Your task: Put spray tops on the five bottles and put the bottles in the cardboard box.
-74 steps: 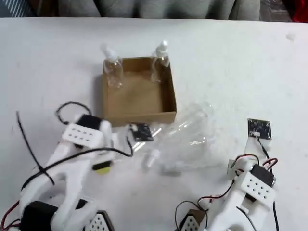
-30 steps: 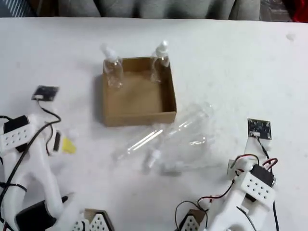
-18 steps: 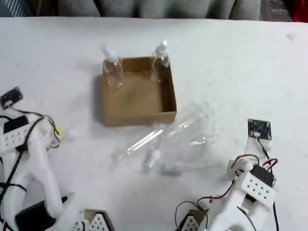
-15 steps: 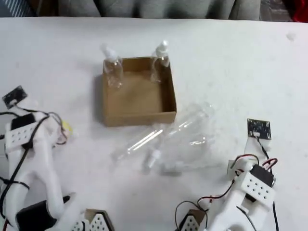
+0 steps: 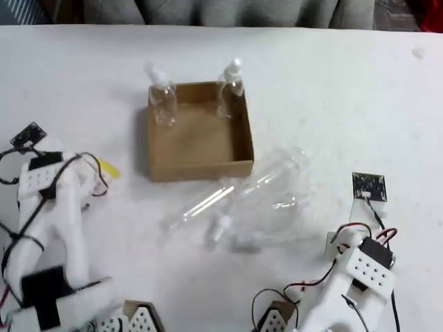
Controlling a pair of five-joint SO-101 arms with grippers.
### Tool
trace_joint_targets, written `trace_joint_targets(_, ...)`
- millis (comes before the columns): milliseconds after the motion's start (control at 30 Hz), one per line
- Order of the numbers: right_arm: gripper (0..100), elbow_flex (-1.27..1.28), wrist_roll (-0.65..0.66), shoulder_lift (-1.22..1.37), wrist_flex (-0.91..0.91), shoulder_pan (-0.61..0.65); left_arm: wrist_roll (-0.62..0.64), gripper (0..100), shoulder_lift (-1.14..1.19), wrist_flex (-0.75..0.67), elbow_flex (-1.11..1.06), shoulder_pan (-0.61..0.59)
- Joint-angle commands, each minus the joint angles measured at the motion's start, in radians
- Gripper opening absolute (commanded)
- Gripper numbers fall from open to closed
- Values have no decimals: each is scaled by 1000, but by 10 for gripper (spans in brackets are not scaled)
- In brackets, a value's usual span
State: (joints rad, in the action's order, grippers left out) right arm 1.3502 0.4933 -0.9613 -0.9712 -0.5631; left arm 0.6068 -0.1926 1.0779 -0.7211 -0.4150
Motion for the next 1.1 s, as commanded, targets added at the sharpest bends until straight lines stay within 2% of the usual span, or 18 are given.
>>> trace_joint_targets(0,39,-11,11,-15,13,10,51,313,119,-20,127,-4)
trace_joint_targets(233,40,-11,12,-15,13,10,77,312,259,-25,186,-2)
trace_joint_targets(367,39,-11,37,-15,13,10,77,312,334,-95,187,-4)
trace_joint_targets(467,38,-9,46,-15,13,10,77,303,335,-97,187,-4)
trace_joint_targets(533,38,-9,46,-15,13,10,77,248,323,-97,186,-4)
trace_joint_targets(667,38,-9,48,-15,13,10,71,33,292,-89,176,2)
trace_joint_targets(700,38,-9,49,-15,13,10,69,7,282,-72,176,2)
trace_joint_targets(767,38,-9,49,-15,13,10,69,61,252,-31,183,5)
trace_joint_targets(867,38,-9,49,-15,13,10,63,50,188,8,183,25)
trace_joint_targets(967,38,-9,49,-15,13,10,-29,19,114,25,178,53)
trace_joint_targets(1067,38,-9,49,-15,13,10,-207,23,61,63,186,71)
